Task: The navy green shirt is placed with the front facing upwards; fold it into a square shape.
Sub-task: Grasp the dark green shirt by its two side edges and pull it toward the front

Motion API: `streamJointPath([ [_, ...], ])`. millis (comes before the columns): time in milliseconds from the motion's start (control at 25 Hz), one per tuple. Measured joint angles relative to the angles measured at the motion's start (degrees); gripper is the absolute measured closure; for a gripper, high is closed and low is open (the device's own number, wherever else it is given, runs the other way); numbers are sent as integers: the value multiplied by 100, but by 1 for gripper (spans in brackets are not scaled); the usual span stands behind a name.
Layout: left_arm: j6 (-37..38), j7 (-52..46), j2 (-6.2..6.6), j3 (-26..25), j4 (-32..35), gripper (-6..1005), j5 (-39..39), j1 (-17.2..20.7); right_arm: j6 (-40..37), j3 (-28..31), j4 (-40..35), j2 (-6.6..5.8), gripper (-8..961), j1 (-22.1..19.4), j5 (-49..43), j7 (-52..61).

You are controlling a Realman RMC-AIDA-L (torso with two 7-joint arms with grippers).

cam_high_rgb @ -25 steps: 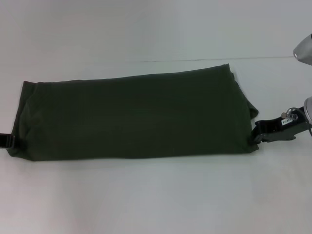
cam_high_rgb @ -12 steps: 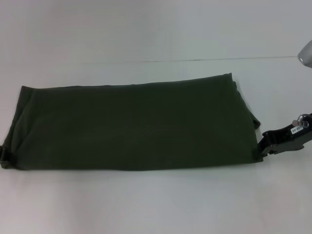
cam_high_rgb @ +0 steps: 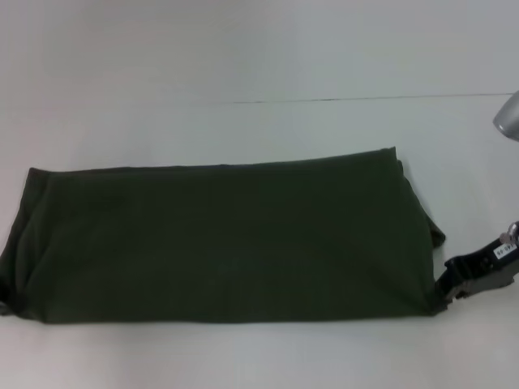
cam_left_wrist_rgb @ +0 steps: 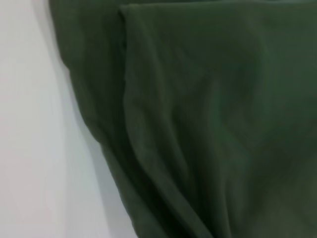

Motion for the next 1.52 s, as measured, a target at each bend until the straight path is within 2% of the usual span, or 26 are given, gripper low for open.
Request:
streamJointPath([
  [200, 516, 30, 23, 70, 171, 970, 7, 64, -350, -173, -2, 17, 918, -4, -1, -34],
  [560, 617, 13, 71, 62, 367, 970, 8, 260, -518, -407, 25, 135, 918, 6, -1, -138],
  [1000, 721, 31, 71, 58, 527, 969, 7, 426, -590, -662, 40, 248, 918, 42, -1, -181],
  [1520, 764, 27, 62, 23, 590, 969, 7, 472, -682, -641, -77, 194, 917, 105, 32, -202],
])
